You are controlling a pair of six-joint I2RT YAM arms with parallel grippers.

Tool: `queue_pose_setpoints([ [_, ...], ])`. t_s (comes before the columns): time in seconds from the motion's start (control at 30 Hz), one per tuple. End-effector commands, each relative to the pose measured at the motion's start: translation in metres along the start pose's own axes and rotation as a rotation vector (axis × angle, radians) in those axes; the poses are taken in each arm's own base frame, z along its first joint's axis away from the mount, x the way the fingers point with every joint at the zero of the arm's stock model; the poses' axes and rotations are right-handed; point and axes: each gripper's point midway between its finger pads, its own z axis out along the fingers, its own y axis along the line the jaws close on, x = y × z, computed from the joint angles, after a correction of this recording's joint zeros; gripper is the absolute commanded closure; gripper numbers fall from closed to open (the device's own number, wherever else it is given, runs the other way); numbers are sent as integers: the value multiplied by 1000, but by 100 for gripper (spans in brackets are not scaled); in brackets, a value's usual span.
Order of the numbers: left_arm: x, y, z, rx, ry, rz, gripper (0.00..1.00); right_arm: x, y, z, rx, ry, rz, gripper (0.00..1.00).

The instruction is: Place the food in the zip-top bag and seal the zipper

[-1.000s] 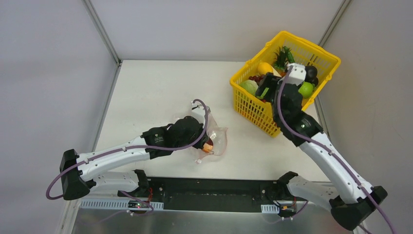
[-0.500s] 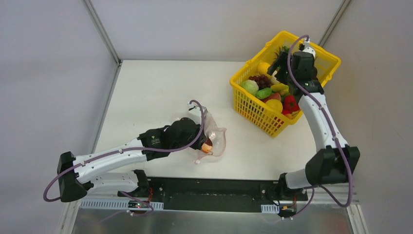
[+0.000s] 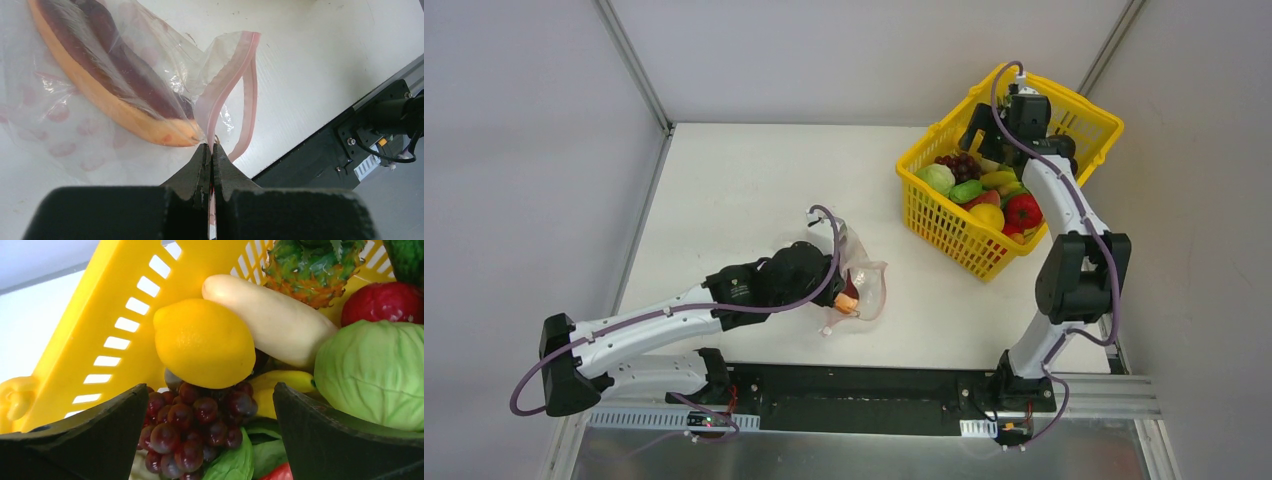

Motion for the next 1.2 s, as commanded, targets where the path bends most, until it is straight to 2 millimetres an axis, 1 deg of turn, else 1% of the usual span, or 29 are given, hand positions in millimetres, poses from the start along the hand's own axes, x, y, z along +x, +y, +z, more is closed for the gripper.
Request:
queue_pose_setpoints([
  [0.0, -9, 2, -6, -10, -33, 21, 100, -20, 5, 13, -41, -47, -128, 2],
  [0.1, -8, 3, -7, -8, -33, 21, 100, -14, 2, 30, -40, -21, -149, 5],
  [0.13, -8, 3, -8, -8, -33, 19, 100, -13, 2, 33, -41, -19, -150, 7],
  [0.17, -7, 4, -8, -9, -33, 16, 100, -12, 3, 36, -50, -15, -150, 10],
  [0.23, -5, 6, -9, -13, -33, 11, 100, -9, 9, 35, -83, -7, -151, 19],
  [0.33, -4, 8, -10, -16, -40, -1, 100, -19, 17, 20, -114, -54, -135, 31],
  [0.5, -4, 6, -10, -6, -40, -10, 100, -40, 28, -20, -163, -197, -123, 42],
  [0.57, -3, 4, -9, 1, -38, -13, 100, -44, 31, -36, -178, -246, -117, 44],
  [0.67, -2, 2, -7, 11, -31, -15, 100, -43, 32, -49, -184, -263, -111, 47],
  [0.77, -1, -1, -6, 19, -25, -17, 100, -40, 28, -62, -166, -281, -97, 48],
  [0.8, 0, -1, -5, 21, -22, -17, 100, -38, 25, -65, -159, -284, -93, 48],
  [0.83, 0, -1, -5, 22, -20, -17, 100, -41, 25, -69, -160, -314, -93, 47],
  [0.87, 0, -1, -6, 22, -20, -17, 100, -44, 24, -71, -155, -339, -93, 43],
  [0.93, 0, -1, -6, 23, -21, -16, 100, -46, 22, -68, -145, -346, -90, 28],
  [1.0, -1, -2, -6, 25, -24, -17, 100, -44, 22, -56, -141, -297, -98, 20],
  [1.03, -2, -2, -6, 26, -25, -17, 100, -36, 19, -41, -128, -239, -108, 17],
  [1.07, -2, -3, -7, 29, -28, -18, 100, -35, 15, -31, -107, -206, -117, 15],
  [1.1, -3, -3, -7, 30, -27, -18, 100, -43, 13, -26, -85, -204, -120, 13],
  [1.17, -3, -2, -8, 28, -25, -16, 100, -41, 7, -10, -65, -171, -136, 8],
])
